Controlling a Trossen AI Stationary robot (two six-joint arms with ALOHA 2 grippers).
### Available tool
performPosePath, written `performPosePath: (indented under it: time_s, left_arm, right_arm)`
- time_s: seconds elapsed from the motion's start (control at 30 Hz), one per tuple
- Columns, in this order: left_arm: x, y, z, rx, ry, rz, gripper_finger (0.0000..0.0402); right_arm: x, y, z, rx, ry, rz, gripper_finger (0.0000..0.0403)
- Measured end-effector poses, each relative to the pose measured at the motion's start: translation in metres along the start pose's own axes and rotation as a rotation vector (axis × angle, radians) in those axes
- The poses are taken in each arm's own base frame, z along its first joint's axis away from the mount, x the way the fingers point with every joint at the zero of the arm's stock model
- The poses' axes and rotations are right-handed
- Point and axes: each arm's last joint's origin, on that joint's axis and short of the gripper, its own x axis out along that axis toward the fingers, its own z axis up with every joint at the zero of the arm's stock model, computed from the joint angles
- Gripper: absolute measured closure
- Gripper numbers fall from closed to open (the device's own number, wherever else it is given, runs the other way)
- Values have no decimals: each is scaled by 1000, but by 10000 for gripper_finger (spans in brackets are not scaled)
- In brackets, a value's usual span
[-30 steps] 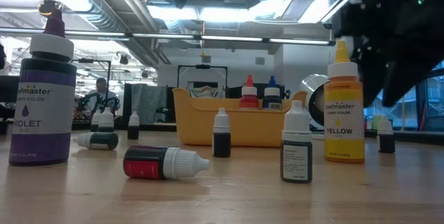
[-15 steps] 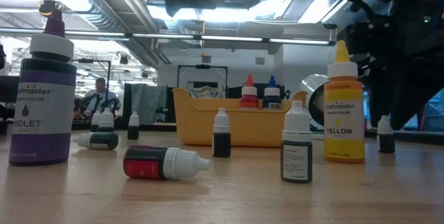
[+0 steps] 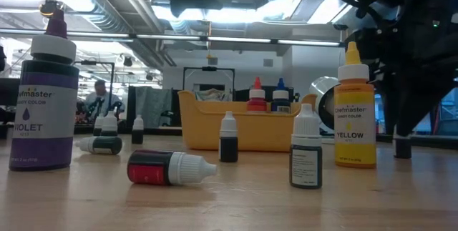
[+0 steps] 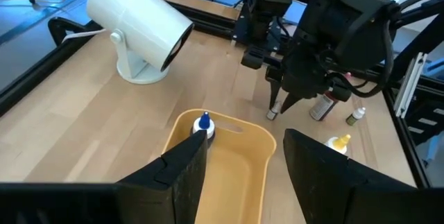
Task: Pick & Place food coloring
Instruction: Put the right small black food coloring bottle into the yellow bin
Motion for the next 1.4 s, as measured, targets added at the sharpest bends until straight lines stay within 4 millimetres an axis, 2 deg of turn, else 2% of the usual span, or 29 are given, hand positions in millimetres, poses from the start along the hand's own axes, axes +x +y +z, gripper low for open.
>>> performPosePath:
  time_s: [0.13, 0.27, 0.57, 0.8, 0.93, 1.13, 1.27, 1.4]
  left_arm:
    - [0, 0, 0, 16, 3, 1, 213]
    - [0, 0, 0, 24, 4, 2, 215]
    - [0, 0, 0, 26, 4, 2, 215]
    - [0, 0, -1, 26, 5, 2, 213]
    - [0, 0, -1, 26, 5, 2, 215]
    - [0, 0, 0, 27, 5, 3, 214]
    - [0, 0, 0, 27, 5, 2, 214]
    - [-8, 0, 3, 25, -16, -3, 213]
  right_arm:
    - [0, 0, 0, 0, 1, 2, 346]
    - [0, 0, 0, 0, 3, 3, 347]
    - [1, 0, -2, 0, 25, 24, 262]
    - [1, 0, -3, 4, 38, 15, 243]
    - [1, 0, -3, 22, 38, 11, 268]
    - [0, 0, -2, 20, 33, 7, 346]
    - [-8, 0, 3, -10, 52, -18, 346]
    - [-35, -3, 18, -14, 90, -71, 346]
